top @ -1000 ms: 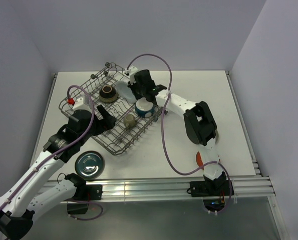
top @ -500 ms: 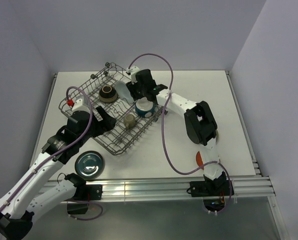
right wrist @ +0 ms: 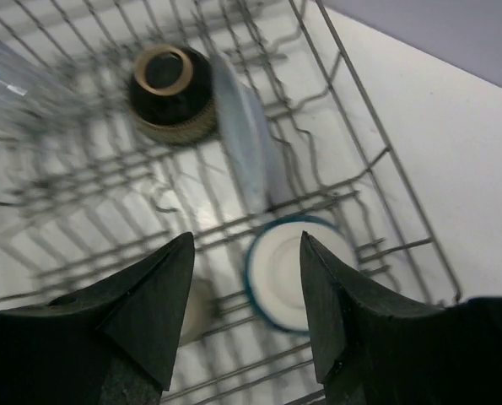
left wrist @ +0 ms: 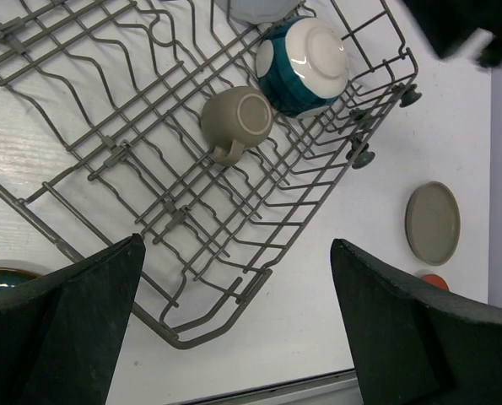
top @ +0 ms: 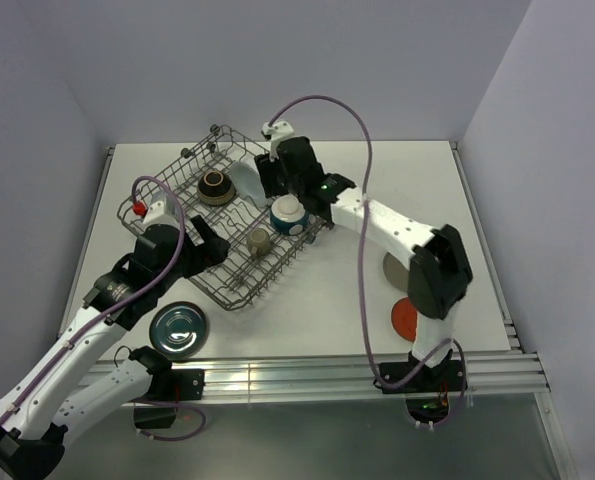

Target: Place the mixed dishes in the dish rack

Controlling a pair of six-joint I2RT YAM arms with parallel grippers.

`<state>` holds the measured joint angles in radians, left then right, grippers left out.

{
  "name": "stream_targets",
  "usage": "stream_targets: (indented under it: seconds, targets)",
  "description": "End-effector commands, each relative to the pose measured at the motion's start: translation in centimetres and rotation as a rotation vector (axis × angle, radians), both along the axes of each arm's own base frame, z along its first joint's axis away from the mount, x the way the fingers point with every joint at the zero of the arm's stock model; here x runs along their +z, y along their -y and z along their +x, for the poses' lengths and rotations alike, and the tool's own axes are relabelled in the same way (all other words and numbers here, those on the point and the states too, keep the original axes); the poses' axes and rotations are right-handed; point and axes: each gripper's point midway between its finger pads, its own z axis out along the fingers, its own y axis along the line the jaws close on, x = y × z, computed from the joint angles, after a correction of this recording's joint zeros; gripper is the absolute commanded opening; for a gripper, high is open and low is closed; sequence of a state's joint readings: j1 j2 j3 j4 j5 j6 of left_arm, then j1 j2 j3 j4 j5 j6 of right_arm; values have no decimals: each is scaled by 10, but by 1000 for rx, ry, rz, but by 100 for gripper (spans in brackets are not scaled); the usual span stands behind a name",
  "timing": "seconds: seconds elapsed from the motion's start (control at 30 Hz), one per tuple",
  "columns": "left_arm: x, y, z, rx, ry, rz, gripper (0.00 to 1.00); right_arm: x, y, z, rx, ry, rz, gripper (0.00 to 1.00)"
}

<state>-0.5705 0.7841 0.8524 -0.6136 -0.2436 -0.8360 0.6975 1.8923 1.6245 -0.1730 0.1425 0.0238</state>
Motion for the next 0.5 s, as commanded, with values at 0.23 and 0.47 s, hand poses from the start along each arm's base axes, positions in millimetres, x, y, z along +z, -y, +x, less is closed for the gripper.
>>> stream_targets:
  seconds: [0.23,0.47]
  targets:
    - [45,-24,17,126,100,20,99,25,-43,-195,91,-298,495,58]
    - [29,-12,16,84,1,-5,97,1,8,-239,-37,-316,511,57]
